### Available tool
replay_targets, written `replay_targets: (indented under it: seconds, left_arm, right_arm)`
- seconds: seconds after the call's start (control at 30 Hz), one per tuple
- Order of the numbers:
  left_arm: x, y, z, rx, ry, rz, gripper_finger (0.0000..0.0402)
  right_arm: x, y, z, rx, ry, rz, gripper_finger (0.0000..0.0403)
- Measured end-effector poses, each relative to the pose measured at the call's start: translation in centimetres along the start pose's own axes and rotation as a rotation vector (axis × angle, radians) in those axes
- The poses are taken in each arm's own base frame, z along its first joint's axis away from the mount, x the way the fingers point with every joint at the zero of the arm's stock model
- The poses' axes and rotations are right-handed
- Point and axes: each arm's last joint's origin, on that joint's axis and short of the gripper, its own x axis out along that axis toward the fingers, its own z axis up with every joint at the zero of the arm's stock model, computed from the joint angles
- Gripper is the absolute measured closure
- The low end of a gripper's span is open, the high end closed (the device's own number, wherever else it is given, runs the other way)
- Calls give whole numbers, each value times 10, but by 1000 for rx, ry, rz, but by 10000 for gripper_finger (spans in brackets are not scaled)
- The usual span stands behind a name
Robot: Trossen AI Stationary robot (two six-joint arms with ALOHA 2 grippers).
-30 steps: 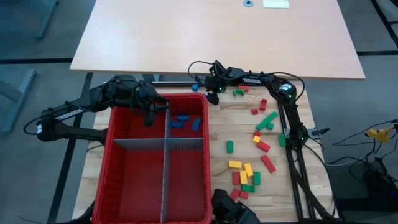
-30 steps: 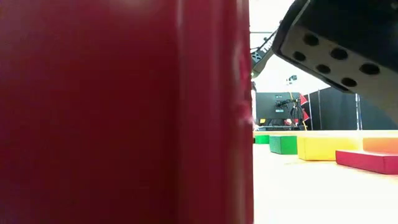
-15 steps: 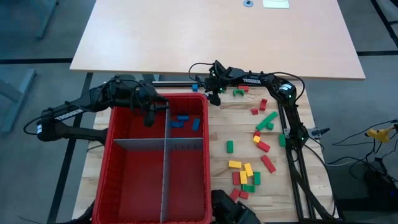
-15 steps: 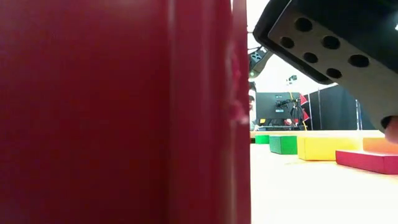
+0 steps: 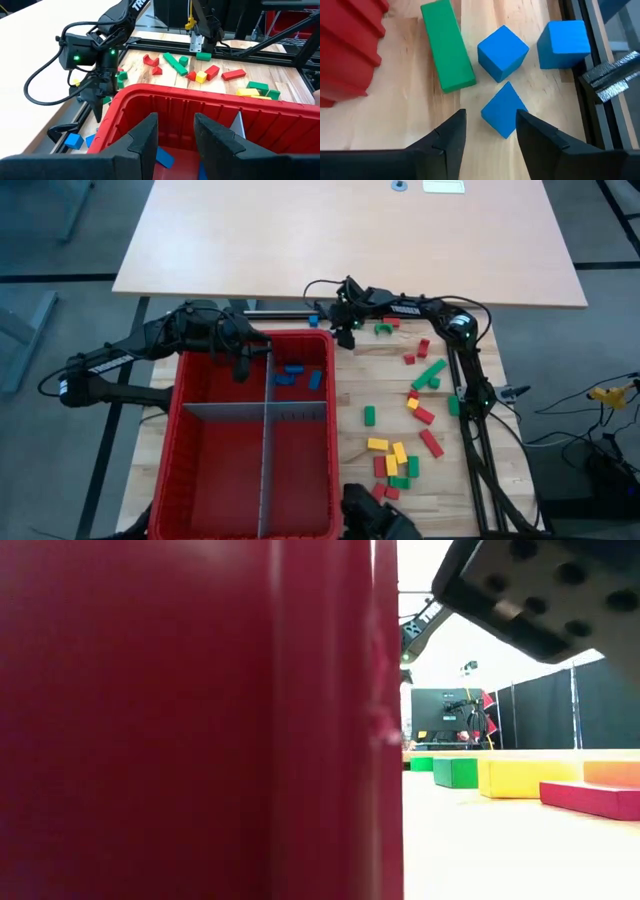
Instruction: Sort blocks
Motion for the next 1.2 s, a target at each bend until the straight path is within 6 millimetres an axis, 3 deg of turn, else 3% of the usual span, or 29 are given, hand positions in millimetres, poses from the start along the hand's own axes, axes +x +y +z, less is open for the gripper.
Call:
replay_targets:
  seconds: [0.27, 0.5, 0.7, 0.9, 1.03, 1.2]
  left_arm:
    - [0, 0, 0, -1, -3, 11, 298]
    - [0, 0, 1, 4, -5, 10, 300]
    - [0, 0, 1, 6, -8, 7, 298]
    - [0, 0, 0, 6, -3, -5, 295]
    - [0, -1, 0, 5, 4, -25, 298]
    - [0, -1, -1, 4, 10, -44, 296]
  right_arm:
    - [-27, 4, -1, 120, 73, 30, 307]
    - [-74, 22, 5, 234, 151, 74, 356]
    - [-123, 67, 34, 208, 121, 96, 372]
    - [-171, 132, 55, 135, -22, 139, 375]
    - [-184, 176, 49, 117, -108, 175, 375]
    - [-183, 215, 19, 153, -110, 104, 375]
